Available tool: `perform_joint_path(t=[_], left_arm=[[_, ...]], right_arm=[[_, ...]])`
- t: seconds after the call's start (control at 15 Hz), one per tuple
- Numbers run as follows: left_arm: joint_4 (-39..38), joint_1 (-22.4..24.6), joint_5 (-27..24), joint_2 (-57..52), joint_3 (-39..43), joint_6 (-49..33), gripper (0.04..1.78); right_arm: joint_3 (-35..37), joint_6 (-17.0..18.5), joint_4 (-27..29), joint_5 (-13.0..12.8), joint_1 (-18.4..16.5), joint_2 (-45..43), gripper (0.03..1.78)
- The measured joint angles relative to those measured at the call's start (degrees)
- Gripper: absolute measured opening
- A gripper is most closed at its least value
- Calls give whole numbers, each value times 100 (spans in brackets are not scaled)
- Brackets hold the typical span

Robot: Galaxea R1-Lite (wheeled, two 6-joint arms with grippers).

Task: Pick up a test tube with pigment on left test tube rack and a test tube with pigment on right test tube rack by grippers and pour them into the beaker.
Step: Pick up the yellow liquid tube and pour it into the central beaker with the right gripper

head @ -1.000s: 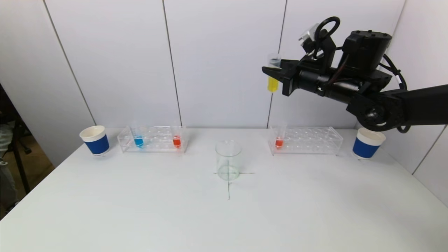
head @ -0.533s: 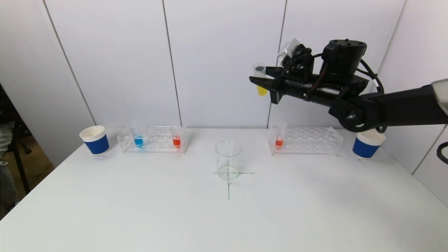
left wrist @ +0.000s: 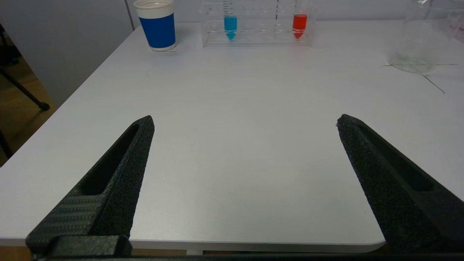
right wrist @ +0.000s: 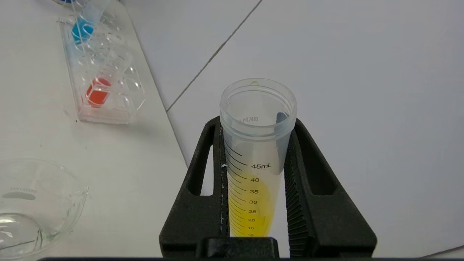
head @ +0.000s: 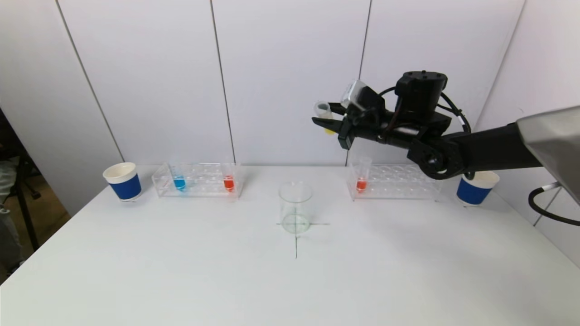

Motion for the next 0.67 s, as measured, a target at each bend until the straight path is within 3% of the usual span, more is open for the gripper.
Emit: perform_joint_path(t=[0.27, 0.67], left_arm=[[0, 0, -4, 0, 0, 0, 176], [-2, 0, -6, 0, 0, -2, 176]], right_arm=[[11, -449, -163, 121, 22, 191, 49], [50, -796, -723, 257, 110, 486, 49]])
